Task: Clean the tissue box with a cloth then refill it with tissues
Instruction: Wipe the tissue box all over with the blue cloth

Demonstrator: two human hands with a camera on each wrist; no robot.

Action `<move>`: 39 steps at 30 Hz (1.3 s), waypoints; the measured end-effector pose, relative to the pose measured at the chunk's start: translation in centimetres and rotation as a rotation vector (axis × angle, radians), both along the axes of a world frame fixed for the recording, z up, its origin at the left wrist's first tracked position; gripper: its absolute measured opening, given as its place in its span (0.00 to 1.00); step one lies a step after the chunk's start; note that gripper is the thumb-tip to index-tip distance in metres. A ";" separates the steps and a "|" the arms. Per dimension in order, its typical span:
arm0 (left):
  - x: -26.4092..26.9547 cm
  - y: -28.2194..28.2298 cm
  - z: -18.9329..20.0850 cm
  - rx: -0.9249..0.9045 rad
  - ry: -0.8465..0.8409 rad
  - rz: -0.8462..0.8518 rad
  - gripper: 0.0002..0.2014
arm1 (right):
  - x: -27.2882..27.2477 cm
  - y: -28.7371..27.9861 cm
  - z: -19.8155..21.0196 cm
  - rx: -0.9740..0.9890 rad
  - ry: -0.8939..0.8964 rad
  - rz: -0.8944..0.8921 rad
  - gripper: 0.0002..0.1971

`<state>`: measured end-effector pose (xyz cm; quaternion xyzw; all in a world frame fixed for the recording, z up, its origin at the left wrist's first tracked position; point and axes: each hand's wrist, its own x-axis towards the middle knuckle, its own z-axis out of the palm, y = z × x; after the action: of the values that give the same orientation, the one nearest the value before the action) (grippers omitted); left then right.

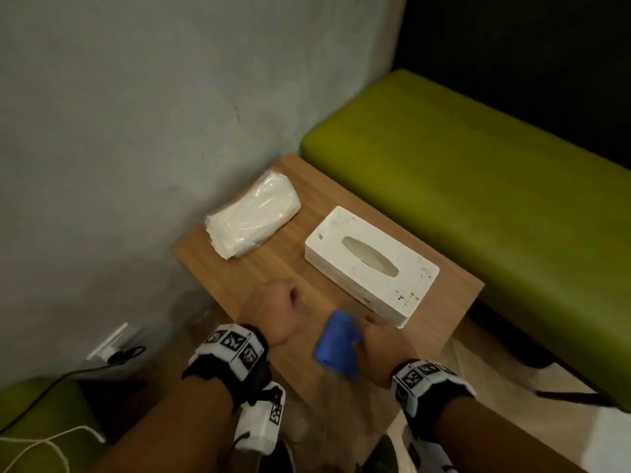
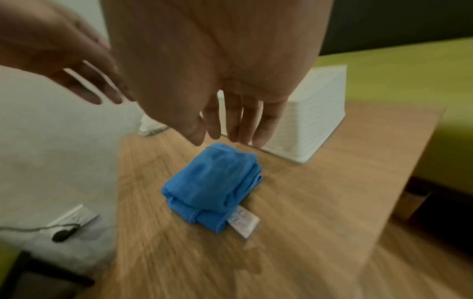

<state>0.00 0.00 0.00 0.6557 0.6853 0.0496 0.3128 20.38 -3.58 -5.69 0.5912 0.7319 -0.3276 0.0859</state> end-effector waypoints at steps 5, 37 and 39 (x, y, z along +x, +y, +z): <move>3.8 4.4 -2.8 0.029 0.039 -0.147 0.13 | -0.9 1.5 -3.1 0.004 -0.006 0.003 0.31; -2.0 10.5 -6.0 -0.096 0.330 -0.289 0.70 | -0.4 11.7 2.6 0.579 0.251 -0.503 0.17; -2.6 10.2 -6.1 -0.136 0.341 -0.324 0.71 | -0.4 12.1 1.3 0.535 0.177 -0.427 0.18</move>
<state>-2.58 10.21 -6.14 0.7335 0.6158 -0.1590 0.2398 19.98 8.48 -4.41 0.7020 0.6561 -0.1848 -0.2062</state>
